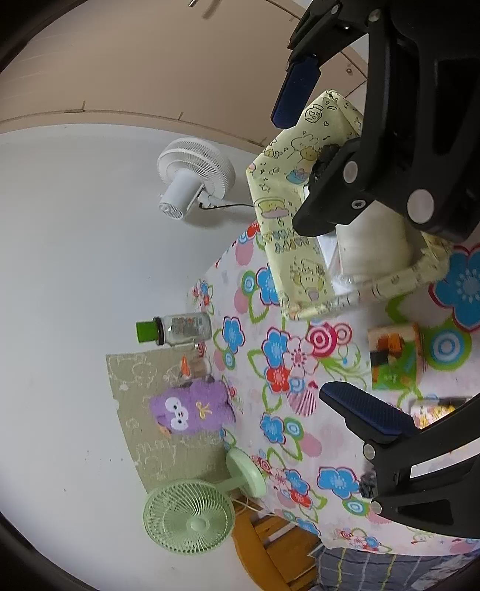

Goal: Organize soft objects
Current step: 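Move both grippers out of the box back over the table items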

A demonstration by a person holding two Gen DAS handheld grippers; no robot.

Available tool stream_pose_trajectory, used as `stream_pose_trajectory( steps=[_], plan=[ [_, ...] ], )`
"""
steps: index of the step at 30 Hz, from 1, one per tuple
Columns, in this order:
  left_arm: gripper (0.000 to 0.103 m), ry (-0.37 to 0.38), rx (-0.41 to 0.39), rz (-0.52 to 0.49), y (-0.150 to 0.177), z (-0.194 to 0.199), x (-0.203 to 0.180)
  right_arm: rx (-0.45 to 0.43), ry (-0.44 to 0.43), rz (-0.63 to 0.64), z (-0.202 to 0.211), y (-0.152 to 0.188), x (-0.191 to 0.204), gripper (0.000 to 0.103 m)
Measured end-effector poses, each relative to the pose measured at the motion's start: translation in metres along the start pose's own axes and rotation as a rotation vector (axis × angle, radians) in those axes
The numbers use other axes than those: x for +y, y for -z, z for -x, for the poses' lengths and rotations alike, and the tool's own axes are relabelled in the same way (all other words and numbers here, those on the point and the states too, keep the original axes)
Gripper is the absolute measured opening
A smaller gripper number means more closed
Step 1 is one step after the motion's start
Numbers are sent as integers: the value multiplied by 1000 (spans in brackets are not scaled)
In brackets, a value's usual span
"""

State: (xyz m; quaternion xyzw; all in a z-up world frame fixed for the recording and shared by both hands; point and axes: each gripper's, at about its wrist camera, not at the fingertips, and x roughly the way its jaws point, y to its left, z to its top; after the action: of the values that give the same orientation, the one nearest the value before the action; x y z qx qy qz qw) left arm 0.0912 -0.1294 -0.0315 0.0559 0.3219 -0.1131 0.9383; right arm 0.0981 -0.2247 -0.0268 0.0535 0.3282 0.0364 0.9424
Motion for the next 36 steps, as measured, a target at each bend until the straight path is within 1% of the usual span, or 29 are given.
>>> stream_pose_trajectory(
  steps=[15, 25, 32, 36],
  plan=[
    [99, -41, -52, 40, 11, 34, 56, -44, -18, 52, 14, 1, 68, 94],
    [99, -71, -51, 83, 28, 39, 94, -37, -36, 89, 5, 10, 107, 96],
    [100, -103, -39, 95, 41, 37, 111, -25, -41, 89, -5, 23, 122, 96],
    [100, -101, -24, 115, 50, 31, 118, -19, -41, 102, -12, 29, 129, 96]
  ],
)
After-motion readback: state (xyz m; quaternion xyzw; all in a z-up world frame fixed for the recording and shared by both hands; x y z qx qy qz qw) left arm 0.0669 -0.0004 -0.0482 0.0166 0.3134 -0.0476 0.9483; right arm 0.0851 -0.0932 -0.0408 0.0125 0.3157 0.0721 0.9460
